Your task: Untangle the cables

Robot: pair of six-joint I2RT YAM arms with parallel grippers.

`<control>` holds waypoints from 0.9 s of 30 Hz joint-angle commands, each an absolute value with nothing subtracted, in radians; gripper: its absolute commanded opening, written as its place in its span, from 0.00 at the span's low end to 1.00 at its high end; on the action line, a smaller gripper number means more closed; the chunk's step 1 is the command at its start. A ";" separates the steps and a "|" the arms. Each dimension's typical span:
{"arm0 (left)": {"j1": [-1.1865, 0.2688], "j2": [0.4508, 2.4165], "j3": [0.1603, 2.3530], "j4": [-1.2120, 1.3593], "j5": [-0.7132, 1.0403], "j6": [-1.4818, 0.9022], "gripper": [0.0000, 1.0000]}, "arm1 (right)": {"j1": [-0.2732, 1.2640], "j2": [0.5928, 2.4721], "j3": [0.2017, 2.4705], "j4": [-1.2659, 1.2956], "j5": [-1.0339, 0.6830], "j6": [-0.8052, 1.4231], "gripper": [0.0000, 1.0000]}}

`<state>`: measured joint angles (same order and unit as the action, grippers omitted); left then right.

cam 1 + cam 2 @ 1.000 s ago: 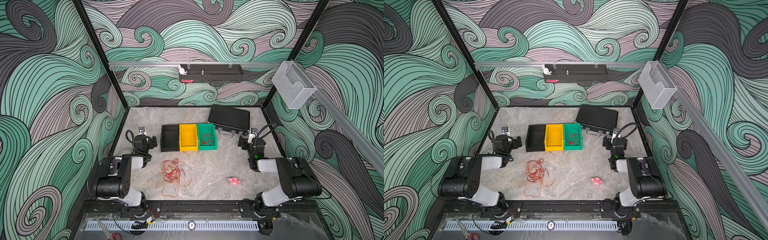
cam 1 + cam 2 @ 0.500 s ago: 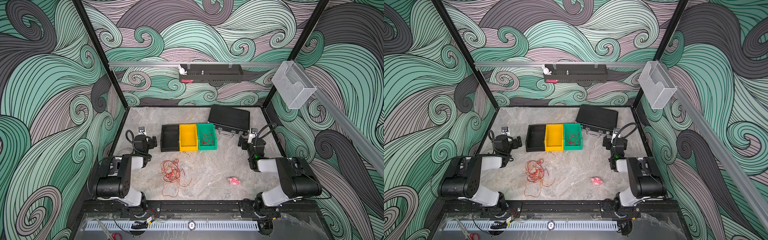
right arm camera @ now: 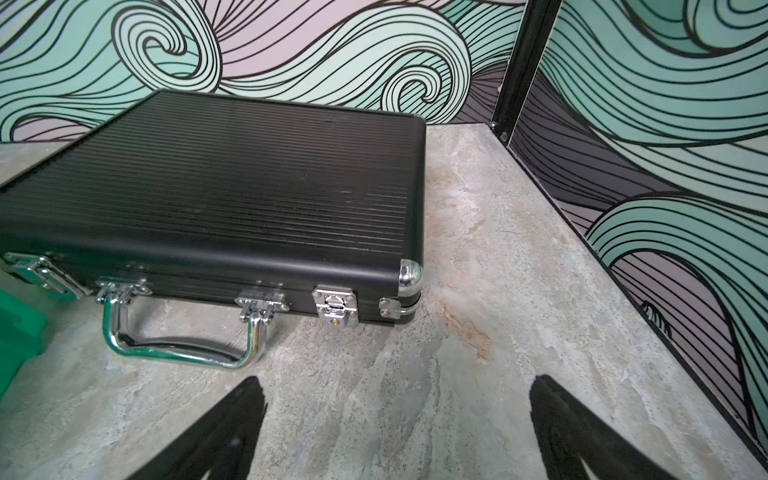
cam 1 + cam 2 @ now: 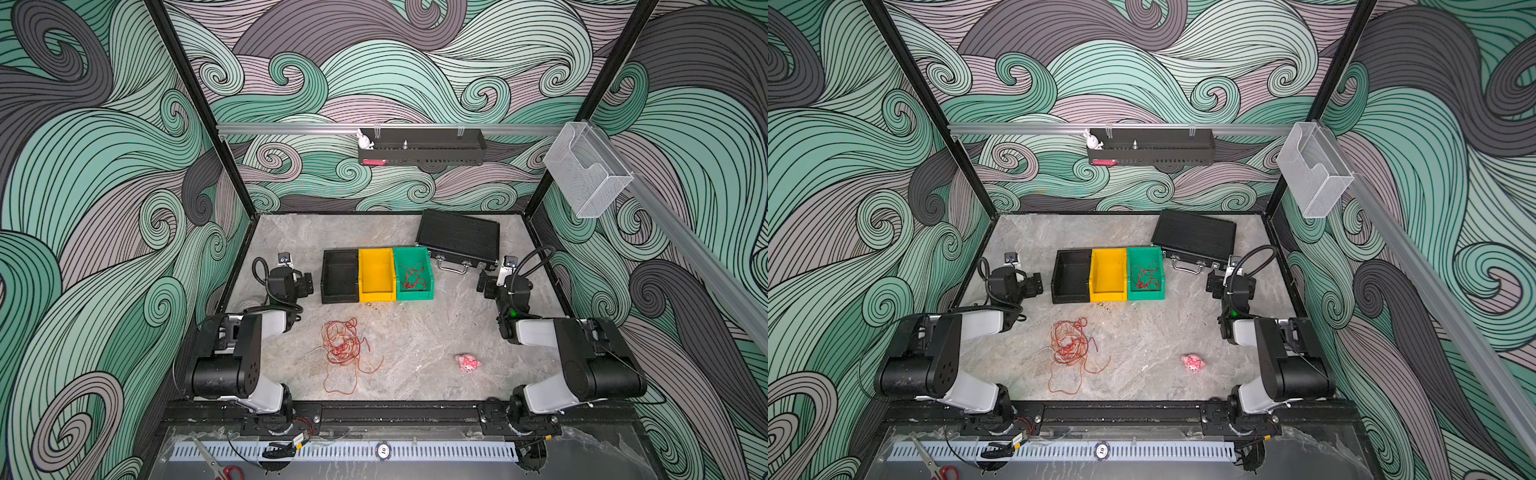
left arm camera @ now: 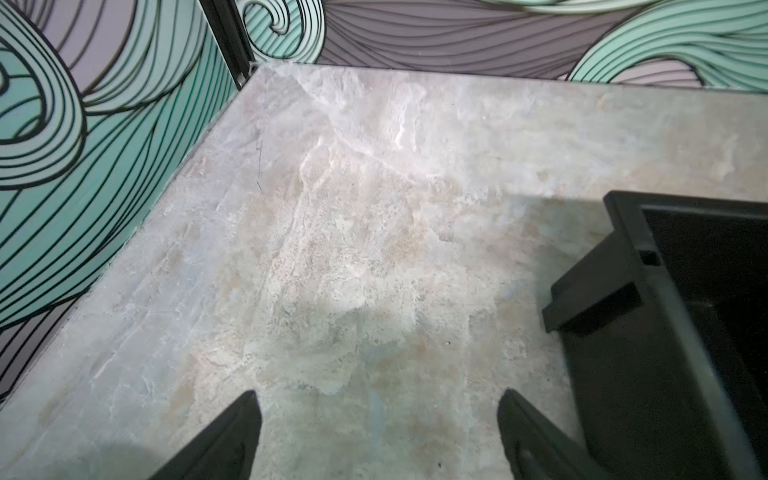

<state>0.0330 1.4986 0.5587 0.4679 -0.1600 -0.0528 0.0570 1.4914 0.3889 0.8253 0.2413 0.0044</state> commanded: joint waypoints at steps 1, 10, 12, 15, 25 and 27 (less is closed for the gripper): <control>0.040 1.430 0.686 0.221 -0.155 -0.077 0.89 | 0.064 1.406 0.450 0.660 0.288 0.017 0.99; 0.038 1.219 0.742 0.058 -0.022 -0.181 0.92 | 0.073 1.103 0.588 0.278 0.136 0.105 0.99; 0.038 1.194 0.779 -0.013 0.024 -0.244 0.93 | 0.076 1.070 0.654 0.127 0.071 0.136 0.99; 0.030 1.167 0.806 -0.065 0.127 -0.302 0.99 | 0.098 1.006 0.687 0.020 0.031 0.175 0.99; -0.038 1.026 0.808 -0.317 0.272 -0.503 0.98 | 0.207 0.864 0.705 -0.201 -0.037 0.281 0.97; -0.065 1.002 0.776 -0.328 0.292 -0.527 0.97 | 0.241 0.871 0.721 -0.248 -0.049 0.309 0.96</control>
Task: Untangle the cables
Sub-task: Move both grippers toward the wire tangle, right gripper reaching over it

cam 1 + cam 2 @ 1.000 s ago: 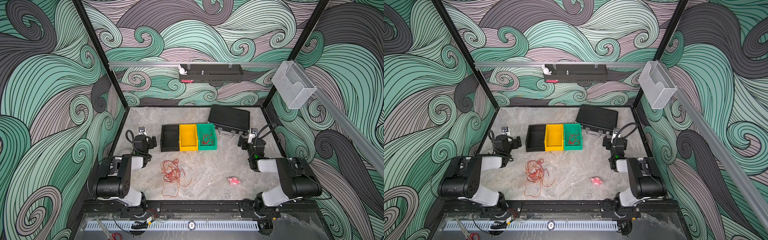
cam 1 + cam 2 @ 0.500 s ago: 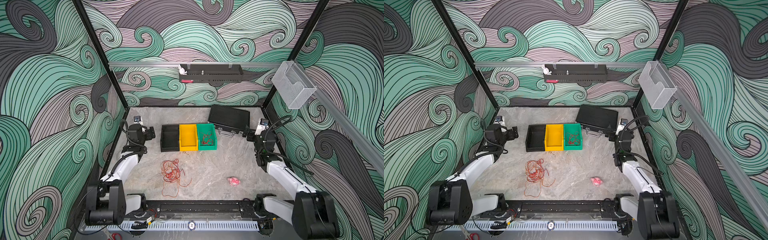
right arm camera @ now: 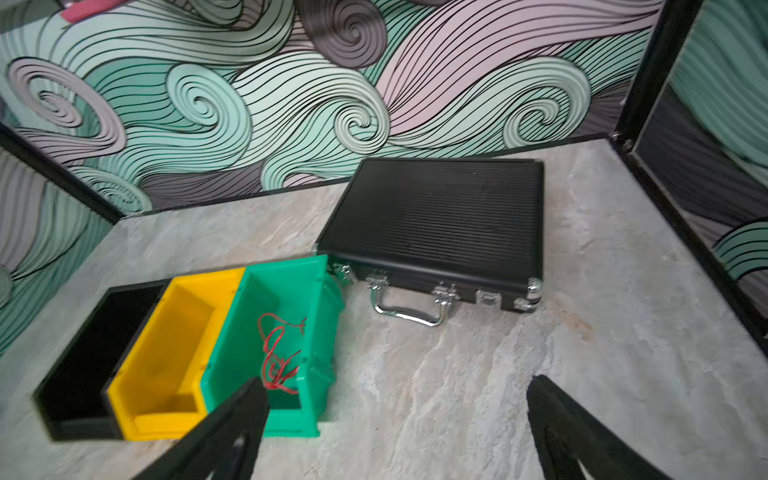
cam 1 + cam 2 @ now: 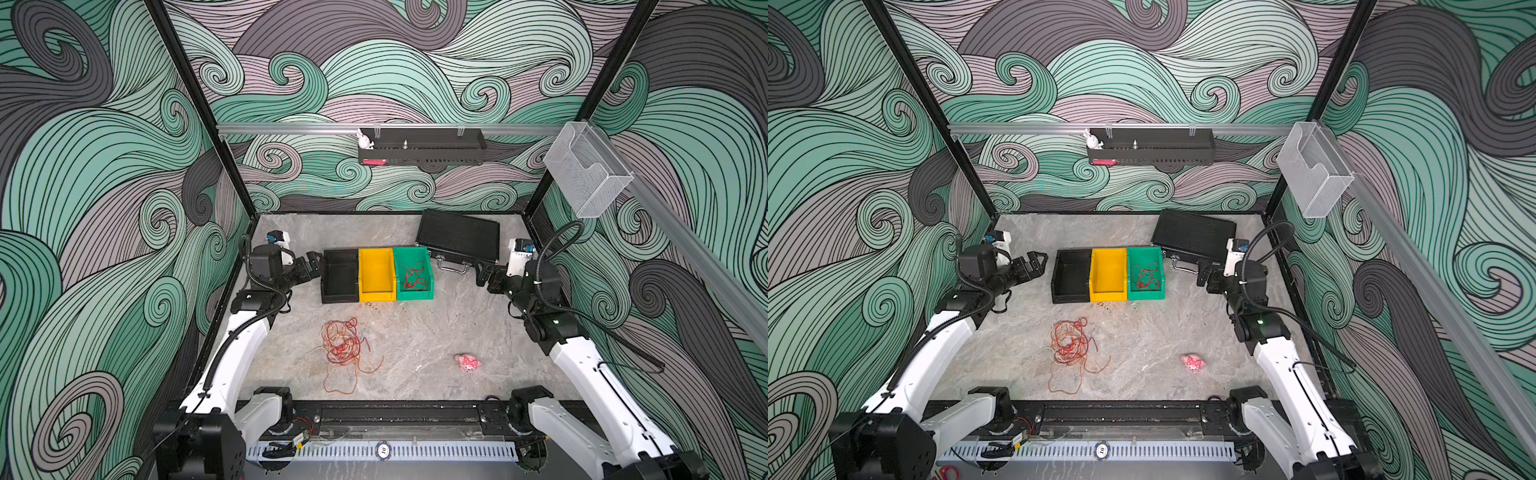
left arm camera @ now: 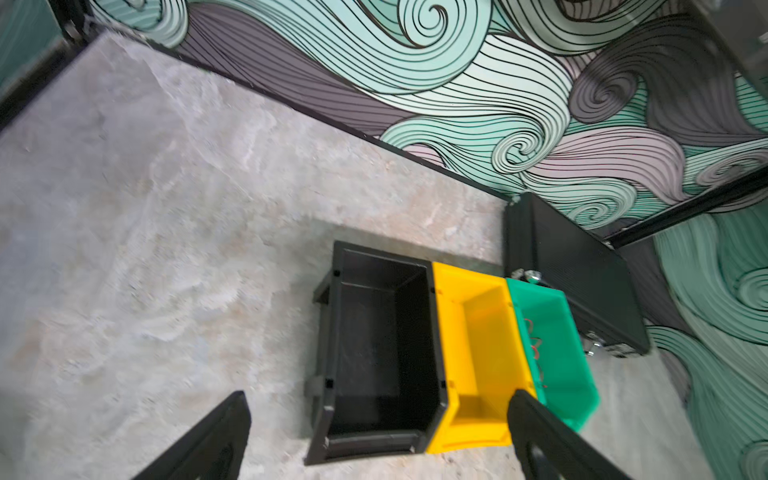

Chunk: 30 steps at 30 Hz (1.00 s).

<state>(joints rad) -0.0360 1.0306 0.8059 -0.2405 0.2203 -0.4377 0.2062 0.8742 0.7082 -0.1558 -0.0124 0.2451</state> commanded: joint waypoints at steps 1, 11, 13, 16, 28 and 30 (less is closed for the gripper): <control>-0.083 0.990 0.764 -0.340 0.293 -0.528 0.97 | 0.262 0.880 0.730 -0.279 -0.061 0.321 0.96; -0.232 0.939 0.733 -0.525 0.169 -0.549 0.95 | 0.538 0.974 0.751 -0.411 0.082 0.431 0.92; -0.245 0.932 0.725 -0.550 0.163 -0.570 0.95 | 0.603 1.010 0.775 -0.439 0.122 0.447 0.93; -0.260 0.916 0.693 -0.557 0.149 -0.587 0.95 | 0.669 1.045 0.789 -0.425 0.113 0.509 0.94; -0.266 0.870 0.629 -0.654 0.144 -0.676 0.90 | 0.835 1.162 0.818 -0.243 -0.011 0.593 0.86; -0.265 0.863 0.612 -0.662 0.141 -0.690 0.88 | 0.872 1.194 0.831 -0.203 -0.019 0.615 0.85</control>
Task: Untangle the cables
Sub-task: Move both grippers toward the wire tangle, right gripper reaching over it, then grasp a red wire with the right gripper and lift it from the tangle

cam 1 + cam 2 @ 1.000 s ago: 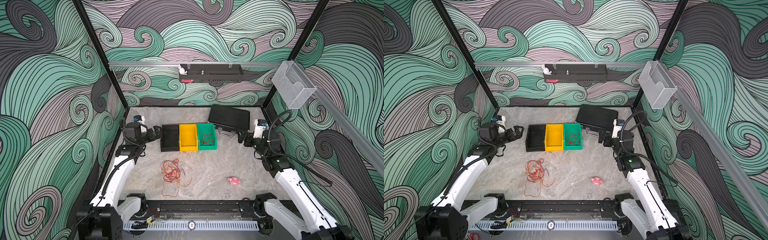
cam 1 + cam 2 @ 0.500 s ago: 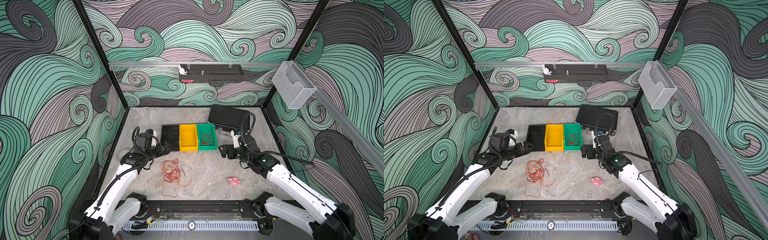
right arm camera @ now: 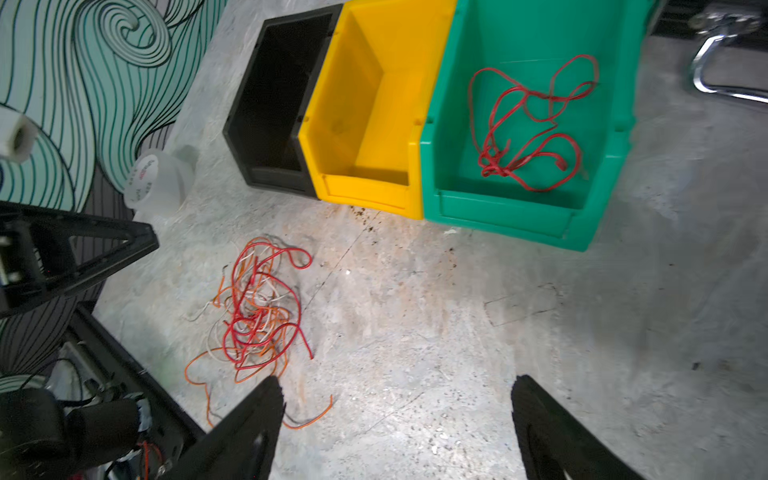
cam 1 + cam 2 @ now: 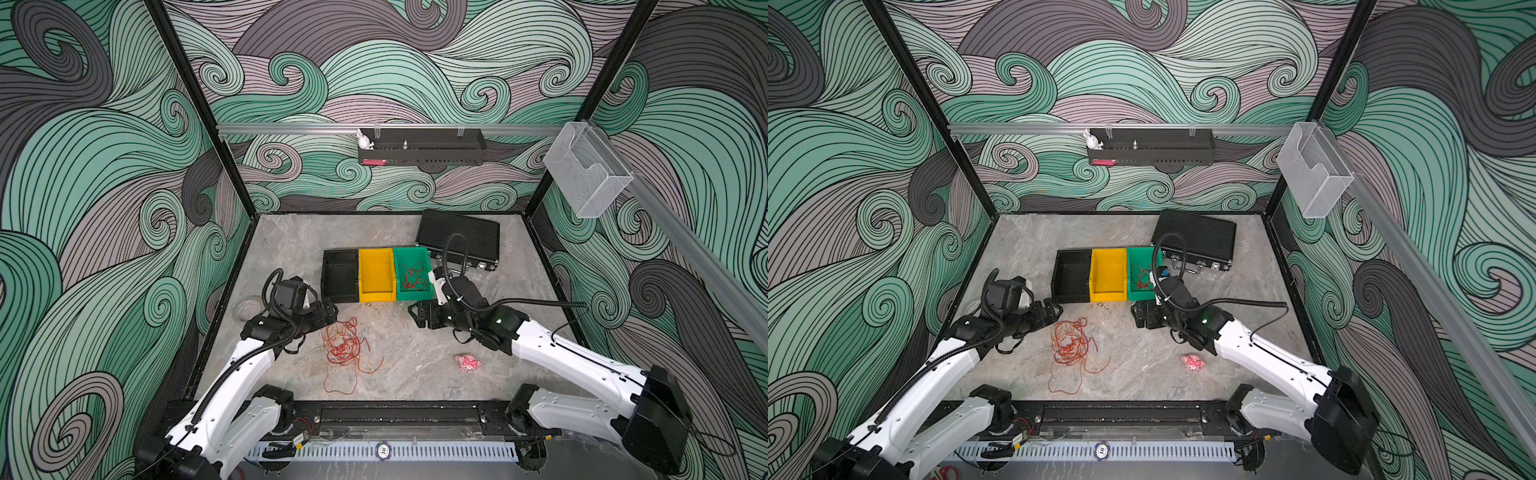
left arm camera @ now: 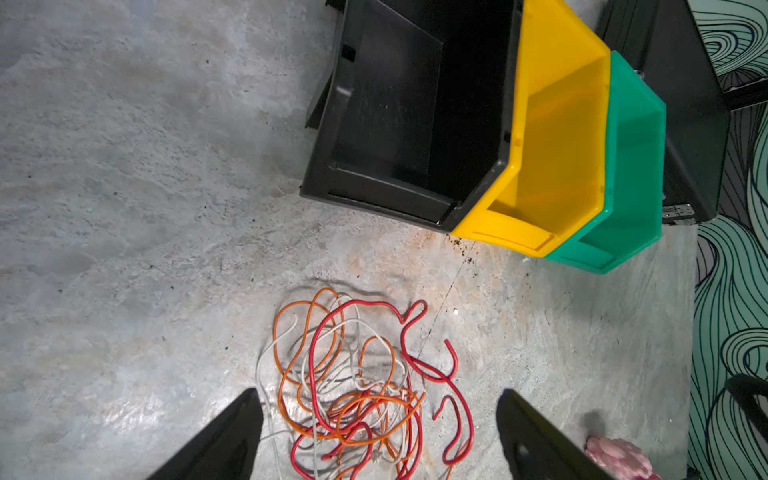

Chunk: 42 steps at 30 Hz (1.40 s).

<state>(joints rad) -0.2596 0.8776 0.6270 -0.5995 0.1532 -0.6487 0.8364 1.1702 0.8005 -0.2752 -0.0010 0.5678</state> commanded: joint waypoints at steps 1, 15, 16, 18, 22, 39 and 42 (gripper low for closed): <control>-0.267 0.861 0.604 -0.660 0.141 -0.696 0.88 | 0.886 1.216 0.838 -0.187 -0.029 0.624 0.85; -0.267 0.887 0.556 -0.608 0.188 -0.717 0.78 | 1.049 1.557 1.010 -0.013 -0.099 0.717 0.73; -0.267 0.891 0.557 -0.607 0.191 -0.718 0.76 | 1.056 1.588 1.024 -0.002 -0.112 0.716 0.72; -0.268 0.888 0.558 -0.602 0.203 -0.719 0.75 | 1.064 1.637 1.050 -0.002 -0.127 0.719 0.69; -0.268 0.885 0.550 -0.587 0.212 -0.721 0.73 | 1.081 1.720 1.088 -0.004 -0.143 0.724 0.63; -0.266 0.908 0.548 -0.581 0.176 -0.737 0.73 | 1.115 1.924 1.188 -0.094 -0.105 0.701 0.49; -0.267 0.899 0.545 -0.581 0.163 -0.740 0.73 | 1.118 1.943 1.192 -0.103 -0.092 0.696 0.47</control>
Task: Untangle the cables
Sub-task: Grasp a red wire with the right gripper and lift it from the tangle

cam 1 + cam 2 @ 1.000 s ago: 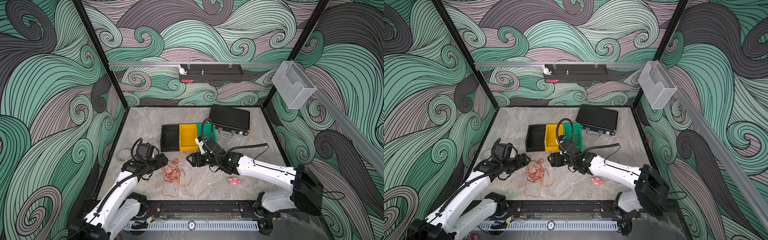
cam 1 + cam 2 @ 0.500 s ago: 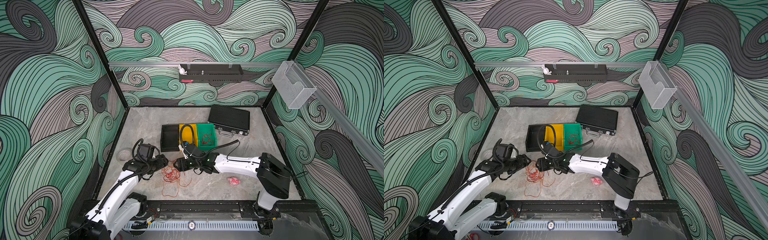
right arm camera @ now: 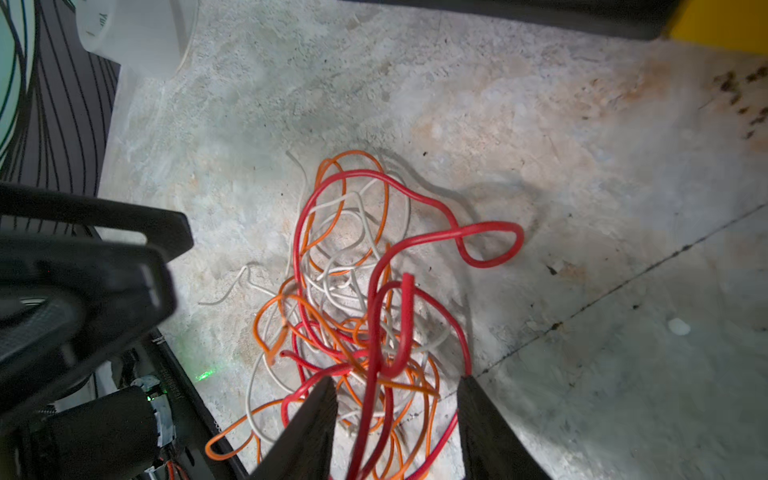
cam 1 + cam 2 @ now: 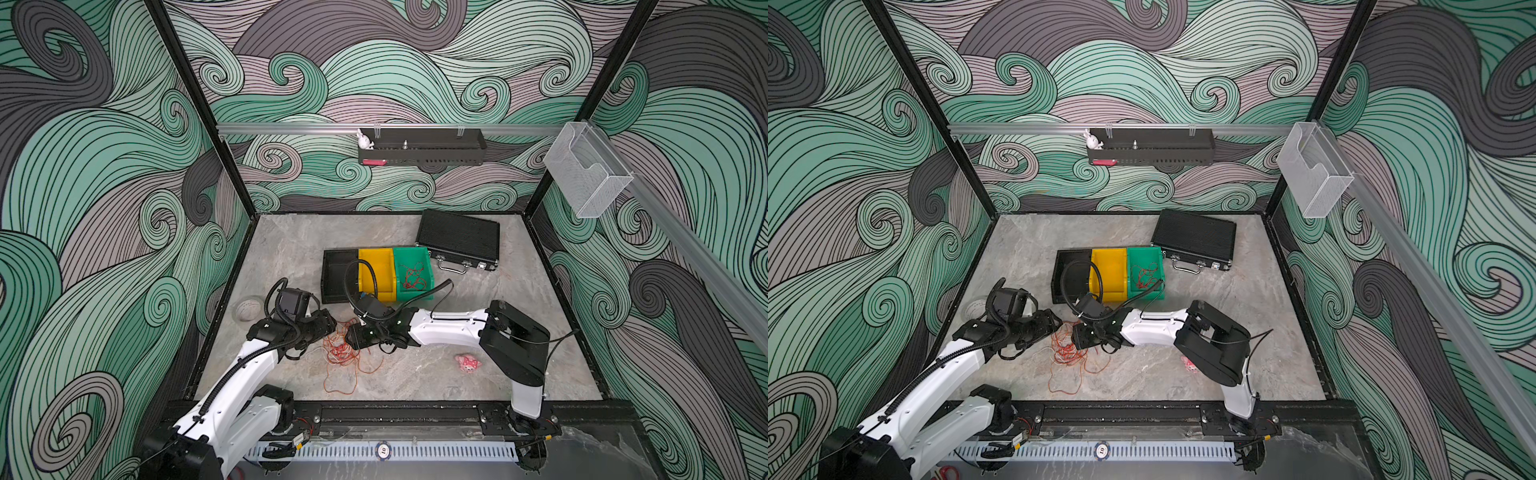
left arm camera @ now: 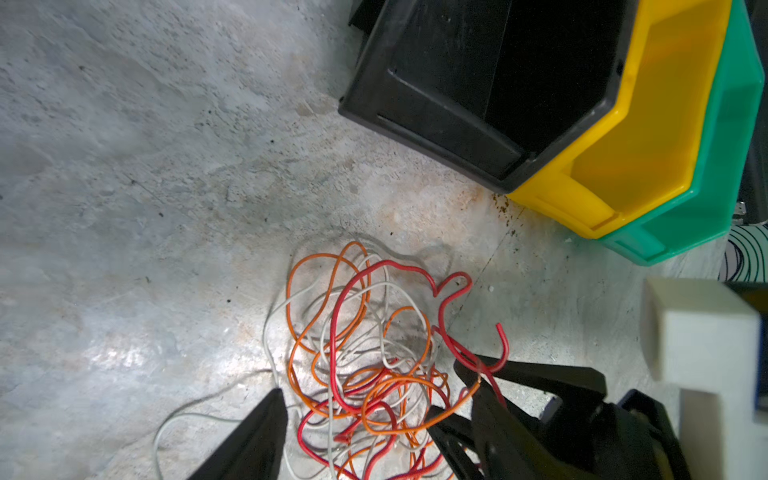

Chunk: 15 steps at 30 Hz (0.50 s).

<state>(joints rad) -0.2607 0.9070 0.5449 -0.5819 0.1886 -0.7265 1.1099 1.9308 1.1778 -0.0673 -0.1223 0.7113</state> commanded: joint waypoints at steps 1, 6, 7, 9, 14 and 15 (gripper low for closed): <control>-0.266 0.896 0.542 -0.578 0.160 -0.739 0.73 | 1.119 1.946 1.193 -0.109 -0.085 0.694 0.45; -0.267 0.890 0.532 -0.557 0.160 -0.738 0.73 | 1.118 1.950 1.187 -0.131 -0.059 0.678 0.35; -0.265 0.890 0.532 -0.556 0.160 -0.739 0.73 | 1.118 1.947 1.183 -0.130 -0.058 0.677 0.33; -0.265 0.890 0.534 -0.557 0.161 -0.738 0.73 | 1.118 1.938 1.175 -0.127 -0.056 0.674 0.27; -0.266 0.889 0.539 -0.565 0.167 -0.740 0.73 | 1.111 1.904 1.142 -0.115 -0.032 0.669 0.16; -0.265 0.889 0.541 -0.565 0.170 -0.739 0.73 | 1.108 1.900 1.134 -0.112 -0.031 0.669 0.14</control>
